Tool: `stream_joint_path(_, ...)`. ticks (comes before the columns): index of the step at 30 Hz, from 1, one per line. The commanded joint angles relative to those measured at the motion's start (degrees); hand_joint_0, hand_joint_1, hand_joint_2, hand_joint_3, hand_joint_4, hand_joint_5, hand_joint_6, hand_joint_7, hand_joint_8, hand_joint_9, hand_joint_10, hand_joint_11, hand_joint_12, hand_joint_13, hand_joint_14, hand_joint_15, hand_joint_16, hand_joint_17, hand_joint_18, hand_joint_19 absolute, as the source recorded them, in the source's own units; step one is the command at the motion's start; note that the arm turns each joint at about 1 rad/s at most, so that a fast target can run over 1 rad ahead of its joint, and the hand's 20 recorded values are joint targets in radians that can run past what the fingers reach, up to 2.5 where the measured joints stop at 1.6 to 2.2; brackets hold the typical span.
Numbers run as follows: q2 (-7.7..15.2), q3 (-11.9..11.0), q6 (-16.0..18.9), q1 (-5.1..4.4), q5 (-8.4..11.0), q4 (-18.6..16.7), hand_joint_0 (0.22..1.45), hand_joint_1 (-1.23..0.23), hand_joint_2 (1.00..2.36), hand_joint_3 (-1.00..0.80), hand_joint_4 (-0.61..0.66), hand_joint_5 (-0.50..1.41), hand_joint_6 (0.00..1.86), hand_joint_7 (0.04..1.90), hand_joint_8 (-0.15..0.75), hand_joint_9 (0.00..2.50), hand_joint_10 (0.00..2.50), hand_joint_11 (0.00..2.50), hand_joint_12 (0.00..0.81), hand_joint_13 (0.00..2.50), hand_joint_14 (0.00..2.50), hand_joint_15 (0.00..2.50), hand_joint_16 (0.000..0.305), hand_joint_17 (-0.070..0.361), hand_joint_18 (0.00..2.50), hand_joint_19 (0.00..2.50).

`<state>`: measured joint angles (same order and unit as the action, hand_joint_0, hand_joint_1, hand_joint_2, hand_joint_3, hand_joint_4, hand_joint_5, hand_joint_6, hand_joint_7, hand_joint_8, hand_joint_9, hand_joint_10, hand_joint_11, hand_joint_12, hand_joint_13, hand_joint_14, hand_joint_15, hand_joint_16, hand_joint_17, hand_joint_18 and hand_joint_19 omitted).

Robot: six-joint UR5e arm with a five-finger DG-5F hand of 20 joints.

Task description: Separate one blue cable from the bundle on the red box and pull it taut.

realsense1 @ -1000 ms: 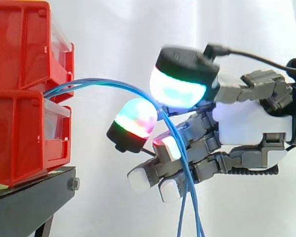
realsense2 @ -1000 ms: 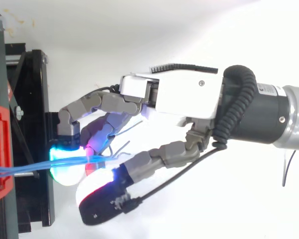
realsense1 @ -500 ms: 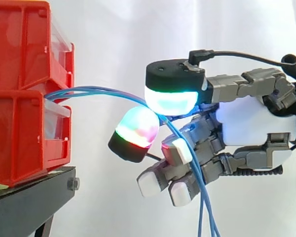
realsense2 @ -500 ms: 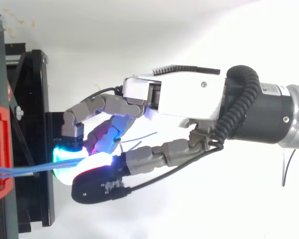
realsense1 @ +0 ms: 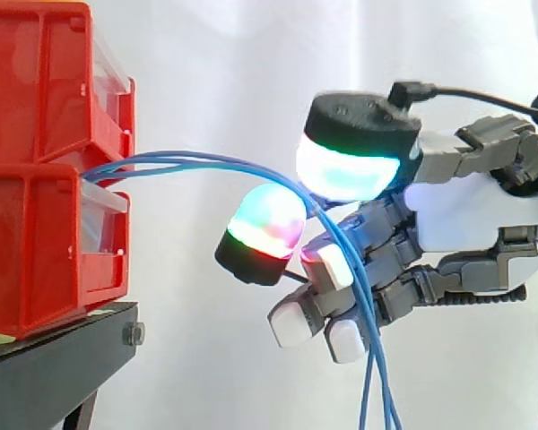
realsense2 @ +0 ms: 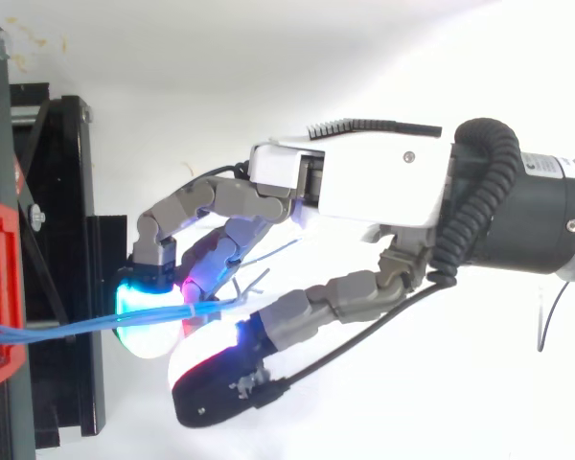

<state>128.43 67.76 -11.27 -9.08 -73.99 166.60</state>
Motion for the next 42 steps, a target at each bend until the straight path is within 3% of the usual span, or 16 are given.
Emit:
stream_joint_path(1, -0.02, 0.01, 0.02, 0.03, -0.02, 0.04, 0.54, -0.61, 1.00, -0.49, 0.17, -0.14, 0.72, 0.97, 0.326, 0.99, 0.01, 0.82, 0.344, 0.76, 0.01, 0.39, 0.042, 0.094, 0.75, 0.50)
stream_joint_path(5, -0.02, 0.01, 0.02, 0.03, -0.02, 0.04, 0.58, -0.56, 1.01, -0.42, 0.17, -0.13, 0.70, 0.98, 0.327, 1.02, 0.01, 0.83, 0.336, 0.77, 0.01, 0.40, 0.040, 0.090, 0.76, 0.52)
stream_joint_path(8, -0.02, 0.01, 0.19, -0.06, -0.11, 0.04, 0.61, -0.60, 1.01, -0.30, 0.16, -0.13, 0.70, 1.00, 0.323, 1.08, 0.01, 0.91, 0.336, 0.78, 0.01, 0.40, 0.039, 0.088, 0.77, 0.52)
stream_joint_path(13, -0.02, 0.01, 0.19, -0.14, 0.07, 0.04, 0.60, -0.70, 1.00, -0.13, 0.23, -0.13, 0.72, 0.91, 0.381, 1.11, 0.01, 0.90, 0.405, 0.83, 0.01, 0.38, 0.053, 0.119, 0.89, 0.45)
stream_joint_path(18, -0.11, 0.01, 0.28, -0.23, -0.02, 0.04, 0.68, -0.79, 1.01, -0.02, 0.18, -0.15, 0.73, 0.94, 0.340, 1.06, 0.01, 0.94, 0.360, 0.80, 0.01, 0.39, 0.044, 0.099, 0.84, 0.47)
stream_joint_path(21, -0.29, 0.01, 0.28, -0.14, -0.19, 0.13, 0.72, -0.83, 1.01, -0.04, 0.16, -0.16, 0.76, 0.92, 0.315, 1.02, 0.01, 0.96, 0.342, 0.77, 0.01, 0.39, 0.040, 0.091, 0.81, 0.47)
stream_joint_path(25, -0.64, 0.01, 0.02, 0.03, -0.28, 0.13, 0.64, -0.85, 1.01, -0.27, 0.16, -0.17, 0.78, 0.90, 0.304, 0.99, 0.02, 0.96, 0.330, 0.76, 0.01, 0.39, 0.039, 0.087, 0.81, 0.48)
stream_joint_path(29, -0.55, 0.01, 0.02, 0.12, -0.90, 0.57, 0.57, -0.72, 1.00, -0.46, 0.17, -0.15, 0.77, 0.93, 0.320, 1.01, 0.02, 0.92, 0.340, 0.77, 0.01, 0.39, 0.039, 0.089, 0.80, 0.51)
stream_joint_path(30, -0.55, 0.01, 0.02, 0.21, -1.16, 0.66, 0.56, -0.60, 1.00, -0.47, 0.17, -0.14, 0.76, 0.95, 0.326, 1.03, 0.02, 0.91, 0.339, 0.77, 0.01, 0.39, 0.040, 0.090, 0.81, 0.52)
stream_joint_path(34, -0.55, 0.01, 0.10, 0.21, -1.34, 1.01, 0.60, -0.46, 1.01, -0.40, 0.16, -0.13, 0.73, 0.99, 0.323, 1.03, 0.01, 0.88, 0.335, 0.77, 0.01, 0.40, 0.039, 0.088, 0.80, 0.53)
stream_joint_path(38, -0.55, 0.01, 0.28, 0.30, -1.42, 1.36, 0.63, -0.50, 1.01, -0.22, 0.21, -0.12, 0.67, 1.06, 0.336, 1.07, 0.01, 0.90, 0.353, 0.79, 0.01, 0.40, 0.042, 0.094, 0.82, 0.52)
stream_joint_path(42, -0.72, 0.01, 0.19, 0.38, -1.42, 1.36, 0.69, -0.64, 1.01, -0.06, 0.22, -0.11, 0.62, 1.12, 0.333, 1.05, 0.01, 0.92, 0.355, 0.80, 0.01, 0.39, 0.042, 0.094, 0.84, 0.50)
